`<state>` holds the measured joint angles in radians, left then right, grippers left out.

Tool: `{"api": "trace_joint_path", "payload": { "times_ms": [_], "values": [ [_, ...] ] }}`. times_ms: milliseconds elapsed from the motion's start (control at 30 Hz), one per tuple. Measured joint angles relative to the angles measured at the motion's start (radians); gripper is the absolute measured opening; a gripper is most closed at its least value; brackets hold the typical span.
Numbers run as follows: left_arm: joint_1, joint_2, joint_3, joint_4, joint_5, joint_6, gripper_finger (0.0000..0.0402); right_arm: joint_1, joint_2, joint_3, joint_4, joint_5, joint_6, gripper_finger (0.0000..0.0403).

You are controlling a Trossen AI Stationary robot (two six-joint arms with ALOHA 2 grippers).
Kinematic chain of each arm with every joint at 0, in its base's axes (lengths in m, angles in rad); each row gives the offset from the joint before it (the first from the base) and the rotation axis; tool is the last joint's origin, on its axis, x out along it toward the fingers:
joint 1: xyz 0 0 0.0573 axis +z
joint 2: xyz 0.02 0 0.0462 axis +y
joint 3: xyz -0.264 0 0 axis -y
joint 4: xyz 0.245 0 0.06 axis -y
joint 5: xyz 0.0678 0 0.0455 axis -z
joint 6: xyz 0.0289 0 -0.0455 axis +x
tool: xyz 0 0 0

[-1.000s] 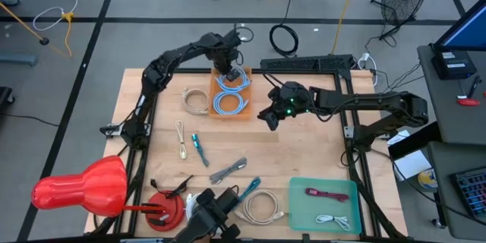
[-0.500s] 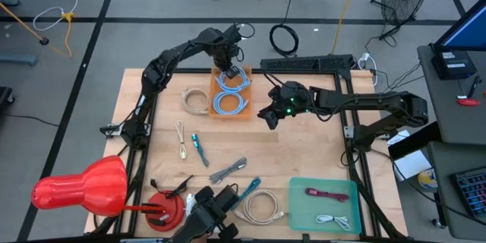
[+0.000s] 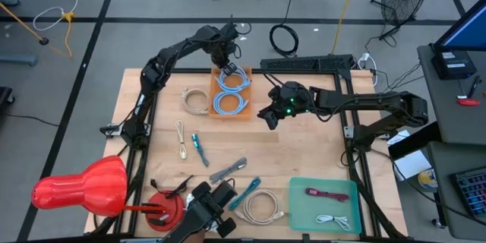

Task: Pick & Place USB Port
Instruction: Put the blue usb cable into the orange bin

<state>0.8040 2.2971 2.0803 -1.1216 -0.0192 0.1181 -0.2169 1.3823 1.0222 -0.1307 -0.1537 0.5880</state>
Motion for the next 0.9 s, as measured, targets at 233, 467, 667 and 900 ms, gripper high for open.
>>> {"api": "trace_joint_path", "payload": {
  "times_ms": [233,467,667,900],
  "values": [
    [-0.008,0.0,-0.002,0.012,0.007,0.004,0.0,0.0,0.0,0.0,0.0,0.001,-0.001,0.0091],
    [-0.014,0.032,-0.002,0.009,0.015,0.0,0.0,0.0,0.0,0.0,-0.001,0.001,-0.001,0.0091],
    [-0.03,0.067,-0.003,0.003,0.008,0.003,0.0,0.0,0.0,0.0,-0.015,0.001,0.001,0.0091],
    [-0.041,0.07,-0.003,0.022,-0.009,0.004,0.0,0.0,0.0,0.0,-0.016,-0.001,0.002,0.0091]
  ]
}}
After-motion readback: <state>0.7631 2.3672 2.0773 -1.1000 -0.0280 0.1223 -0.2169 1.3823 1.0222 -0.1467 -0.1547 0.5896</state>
